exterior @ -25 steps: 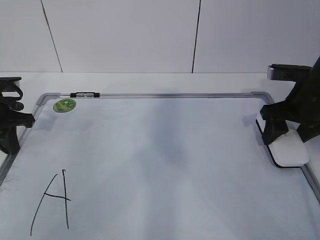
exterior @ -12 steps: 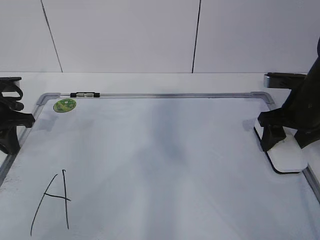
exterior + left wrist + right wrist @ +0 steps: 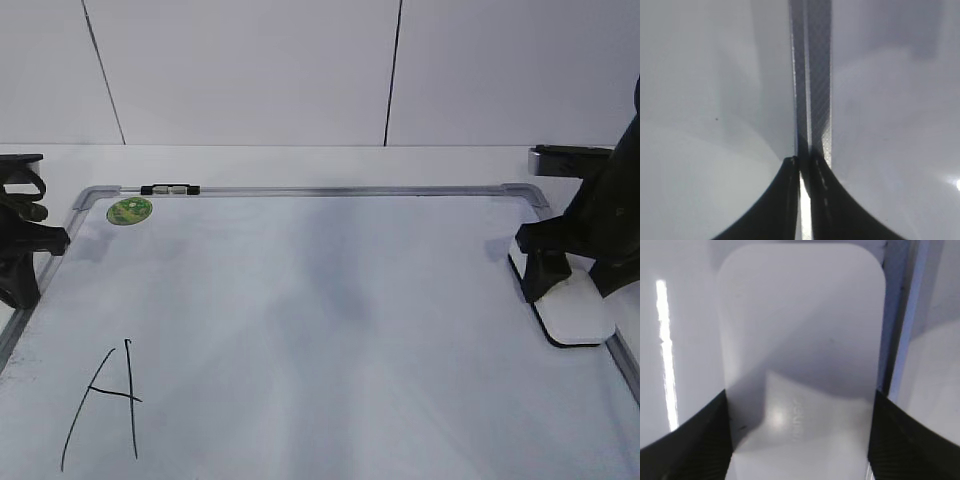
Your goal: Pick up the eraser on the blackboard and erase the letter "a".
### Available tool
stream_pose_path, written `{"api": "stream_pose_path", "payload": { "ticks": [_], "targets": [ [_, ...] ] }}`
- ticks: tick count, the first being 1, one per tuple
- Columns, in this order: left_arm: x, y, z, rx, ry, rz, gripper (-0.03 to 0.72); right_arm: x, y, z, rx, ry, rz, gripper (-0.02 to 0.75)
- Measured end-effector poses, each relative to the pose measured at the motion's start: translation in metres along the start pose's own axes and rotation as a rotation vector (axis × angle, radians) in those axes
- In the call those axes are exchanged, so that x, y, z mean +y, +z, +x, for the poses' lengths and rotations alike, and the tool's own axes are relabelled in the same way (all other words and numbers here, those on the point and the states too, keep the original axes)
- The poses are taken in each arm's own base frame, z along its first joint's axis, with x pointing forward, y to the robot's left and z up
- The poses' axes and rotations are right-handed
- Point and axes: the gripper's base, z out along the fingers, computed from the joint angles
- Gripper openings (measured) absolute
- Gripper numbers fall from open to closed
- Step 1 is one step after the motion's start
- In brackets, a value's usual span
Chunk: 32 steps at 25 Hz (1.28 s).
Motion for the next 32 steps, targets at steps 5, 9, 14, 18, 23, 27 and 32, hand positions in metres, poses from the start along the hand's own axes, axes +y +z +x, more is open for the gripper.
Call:
{"api": "stream_pose_path", "payload": {
  "ticks": [5,9,14,18,23,27,32],
  "targets": [
    [0.0,0.0,0.0,0.0,0.0,0.0,0.029,0.0,0.001,0.0,0.004,0.004,0.0,0.587],
    [0.0,0.0,0.0,0.0,0.0,0.0,0.029,0.0,-0.002,-0.001,0.013,0.005,-0.002,0.594],
    [0.0,0.0,0.0,0.0,0.0,0.0,0.029,0.001,-0.019,-0.008,0.033,0.001,-0.008,0.594],
    [0.0,0.0,0.0,0.0,0.0,0.0,0.03,0.003,-0.036,-0.014,0.056,-0.006,-0.014,0.593],
    [0.0,0.0,0.0,0.0,0.0,0.0,0.034,0.004,-0.059,-0.026,0.018,-0.01,-0.014,0.593],
    [0.0,0.0,0.0,0.0,0.004,0.0,0.05,0.004,-0.069,-0.032,-0.018,-0.008,-0.011,0.593],
    [0.0,0.0,0.0,0.001,0.019,-0.005,0.114,0.004,-0.069,-0.031,-0.011,-0.004,-0.015,0.593]
  ]
}}
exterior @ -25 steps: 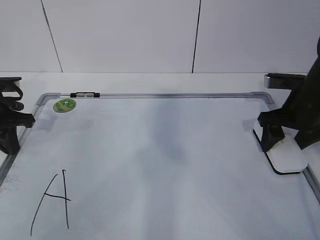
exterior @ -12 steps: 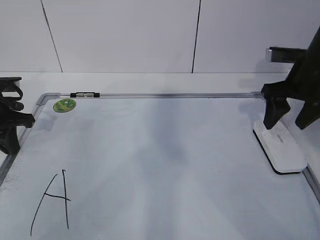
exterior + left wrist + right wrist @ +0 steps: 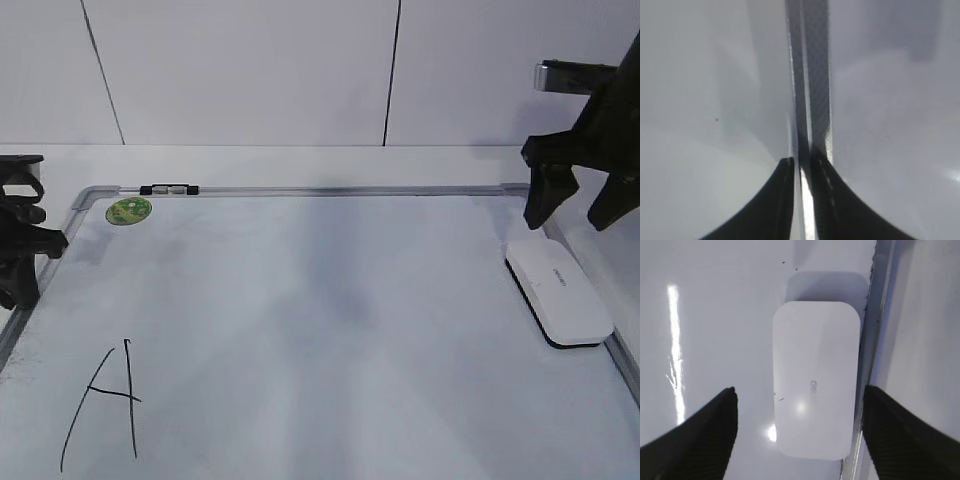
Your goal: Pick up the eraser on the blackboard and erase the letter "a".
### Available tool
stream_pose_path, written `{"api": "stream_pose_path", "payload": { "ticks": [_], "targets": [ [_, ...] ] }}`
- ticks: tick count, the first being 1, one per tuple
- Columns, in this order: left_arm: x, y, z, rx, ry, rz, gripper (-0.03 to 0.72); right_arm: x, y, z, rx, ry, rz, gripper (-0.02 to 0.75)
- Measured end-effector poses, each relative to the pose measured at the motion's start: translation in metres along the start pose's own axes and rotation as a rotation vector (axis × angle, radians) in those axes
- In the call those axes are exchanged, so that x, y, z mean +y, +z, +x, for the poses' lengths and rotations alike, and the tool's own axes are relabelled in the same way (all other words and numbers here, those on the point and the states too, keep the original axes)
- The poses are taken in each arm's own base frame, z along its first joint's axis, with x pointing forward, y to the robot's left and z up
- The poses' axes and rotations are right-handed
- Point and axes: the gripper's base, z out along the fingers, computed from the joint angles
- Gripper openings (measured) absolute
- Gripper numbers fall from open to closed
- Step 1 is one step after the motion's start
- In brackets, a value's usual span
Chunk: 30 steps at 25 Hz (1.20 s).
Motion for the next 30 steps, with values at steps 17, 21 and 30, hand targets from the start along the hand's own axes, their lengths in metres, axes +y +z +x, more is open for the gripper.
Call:
{"api": "stream_pose_path", "payload": {
  "ticks": [17,21,30],
  "targets": [
    [-0.003,-0.068,0.027,-0.043,0.029,-0.015,0.271,0.01,-0.051,0.015,-0.133,0.005,-0.035,0.592],
    [-0.003,-0.088,0.042,-0.014,0.043,-0.036,0.271,0.016,-0.078,0.026,-0.208,0.005,-0.063,0.592],
    [-0.009,-0.136,0.068,-0.129,0.042,-0.008,0.269,0.024,-0.112,0.09,-0.275,-0.003,-0.068,0.593]
  ]
}}
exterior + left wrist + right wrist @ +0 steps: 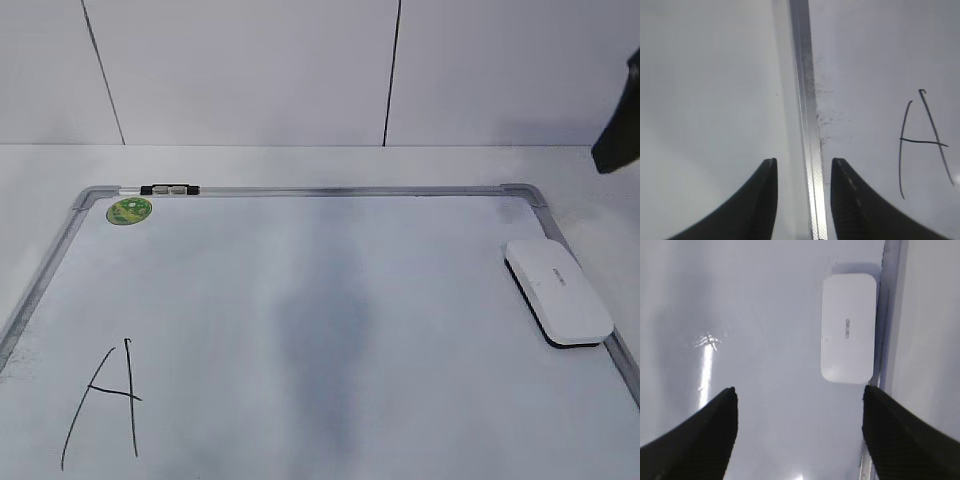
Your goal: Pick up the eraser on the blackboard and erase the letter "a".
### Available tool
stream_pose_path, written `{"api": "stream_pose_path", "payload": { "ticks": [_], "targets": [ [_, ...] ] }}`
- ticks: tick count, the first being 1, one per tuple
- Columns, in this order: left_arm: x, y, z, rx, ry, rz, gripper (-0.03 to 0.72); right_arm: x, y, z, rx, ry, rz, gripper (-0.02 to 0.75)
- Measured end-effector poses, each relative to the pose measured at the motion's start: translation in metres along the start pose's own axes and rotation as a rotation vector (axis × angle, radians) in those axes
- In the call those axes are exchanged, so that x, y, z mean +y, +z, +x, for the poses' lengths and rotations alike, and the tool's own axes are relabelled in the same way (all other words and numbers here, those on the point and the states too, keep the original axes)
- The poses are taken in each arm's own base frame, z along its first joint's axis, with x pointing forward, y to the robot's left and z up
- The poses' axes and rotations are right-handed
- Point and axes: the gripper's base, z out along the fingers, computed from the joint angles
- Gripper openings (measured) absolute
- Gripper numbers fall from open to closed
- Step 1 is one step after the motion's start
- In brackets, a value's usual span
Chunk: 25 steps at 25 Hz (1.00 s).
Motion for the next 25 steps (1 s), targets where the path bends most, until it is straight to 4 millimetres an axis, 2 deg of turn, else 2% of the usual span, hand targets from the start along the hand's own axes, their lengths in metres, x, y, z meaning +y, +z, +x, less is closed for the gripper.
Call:
{"api": "stream_pose_path", "payload": {
  "ticks": [13,19,25],
  "targets": [
    [-0.012,-0.084,0.053,-0.28,0.008,0.049,0.266,0.008,-0.021,0.103,-0.013,0.0,-0.002,0.592],
    [-0.016,-0.096,0.092,-0.344,0.01,0.076,0.265,0.01,-0.035,0.142,-0.088,-0.019,0.015,0.592],
    [-0.018,-0.105,0.132,-0.427,0.025,0.073,0.241,0.008,-0.049,0.168,-0.171,-0.05,0.082,0.592]
  ]
}}
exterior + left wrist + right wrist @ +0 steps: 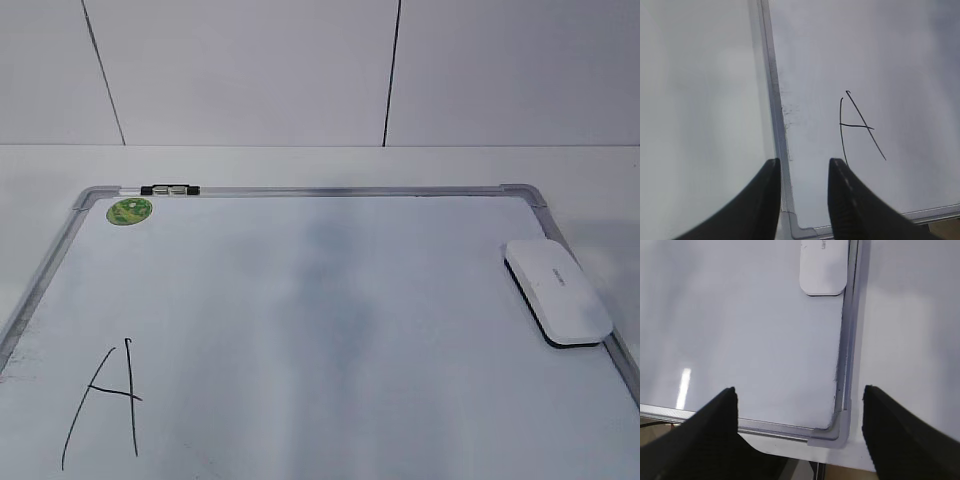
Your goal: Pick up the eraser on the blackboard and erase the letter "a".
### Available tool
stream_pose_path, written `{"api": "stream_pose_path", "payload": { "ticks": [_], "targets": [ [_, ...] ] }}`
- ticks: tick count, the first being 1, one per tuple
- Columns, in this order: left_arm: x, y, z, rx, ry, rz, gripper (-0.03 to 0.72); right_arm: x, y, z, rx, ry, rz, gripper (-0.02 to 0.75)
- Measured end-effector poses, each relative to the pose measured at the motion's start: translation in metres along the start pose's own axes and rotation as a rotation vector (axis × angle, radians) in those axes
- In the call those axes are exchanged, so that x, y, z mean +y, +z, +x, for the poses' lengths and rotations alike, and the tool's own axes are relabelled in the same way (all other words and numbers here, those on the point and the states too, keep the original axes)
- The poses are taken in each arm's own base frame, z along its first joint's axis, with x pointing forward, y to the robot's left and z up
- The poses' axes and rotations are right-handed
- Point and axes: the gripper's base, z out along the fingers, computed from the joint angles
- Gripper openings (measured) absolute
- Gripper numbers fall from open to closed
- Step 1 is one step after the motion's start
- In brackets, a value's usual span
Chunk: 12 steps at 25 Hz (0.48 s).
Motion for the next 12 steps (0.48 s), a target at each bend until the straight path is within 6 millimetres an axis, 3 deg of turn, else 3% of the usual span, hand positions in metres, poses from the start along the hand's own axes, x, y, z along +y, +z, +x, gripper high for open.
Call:
{"api": "stream_pose_path", "payload": {
  "ticks": [6,12],
  "targets": [
    [-0.001,-0.028,0.035,-0.112,0.031,-0.036,0.236,0.0,0.0,0.021,-0.016,-0.005,0.011,0.592],
    [-0.003,-0.04,0.07,-0.19,0.046,-0.044,0.235,0.001,0.004,0.044,-0.028,-0.007,0.012,0.592]
  ]
}}
